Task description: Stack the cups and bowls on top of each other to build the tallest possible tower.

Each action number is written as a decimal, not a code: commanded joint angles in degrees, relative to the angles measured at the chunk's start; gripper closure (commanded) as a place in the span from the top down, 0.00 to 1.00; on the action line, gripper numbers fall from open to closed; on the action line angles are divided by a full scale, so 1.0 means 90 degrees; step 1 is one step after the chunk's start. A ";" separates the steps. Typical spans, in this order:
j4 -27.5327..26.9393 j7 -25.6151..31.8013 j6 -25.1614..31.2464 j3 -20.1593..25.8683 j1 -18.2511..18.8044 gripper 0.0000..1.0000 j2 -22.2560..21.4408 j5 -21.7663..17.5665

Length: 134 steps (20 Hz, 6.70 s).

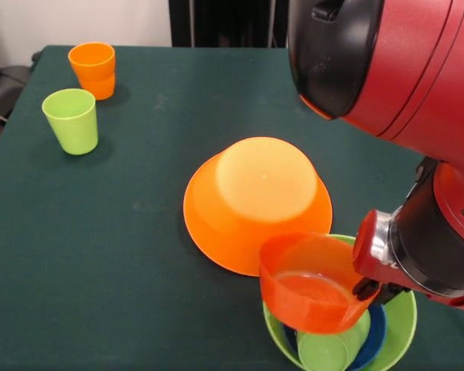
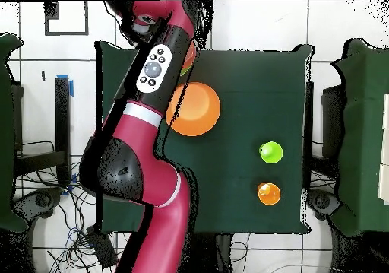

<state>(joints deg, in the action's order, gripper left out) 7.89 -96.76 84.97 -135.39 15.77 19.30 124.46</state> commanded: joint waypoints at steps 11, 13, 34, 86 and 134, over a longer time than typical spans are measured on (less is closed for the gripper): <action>-0.0460 0.2359 0.1213 -0.1666 0.0232 0.00 -0.0250 0.0838; -0.0440 0.2445 0.1356 -0.1920 0.0260 0.00 -0.0300 0.1100; -0.0100 0.2633 0.2461 -0.3148 0.0401 0.00 -0.0487 0.1303; 0.2873 0.2543 -0.1130 0.8576 -0.2101 0.00 0.0211 -0.8700; 0.3145 0.1065 0.0025 1.0508 -0.2374 0.00 -0.0871 -1.0162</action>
<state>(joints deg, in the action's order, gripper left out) 34.77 -88.27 78.30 -51.61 -4.41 9.14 36.20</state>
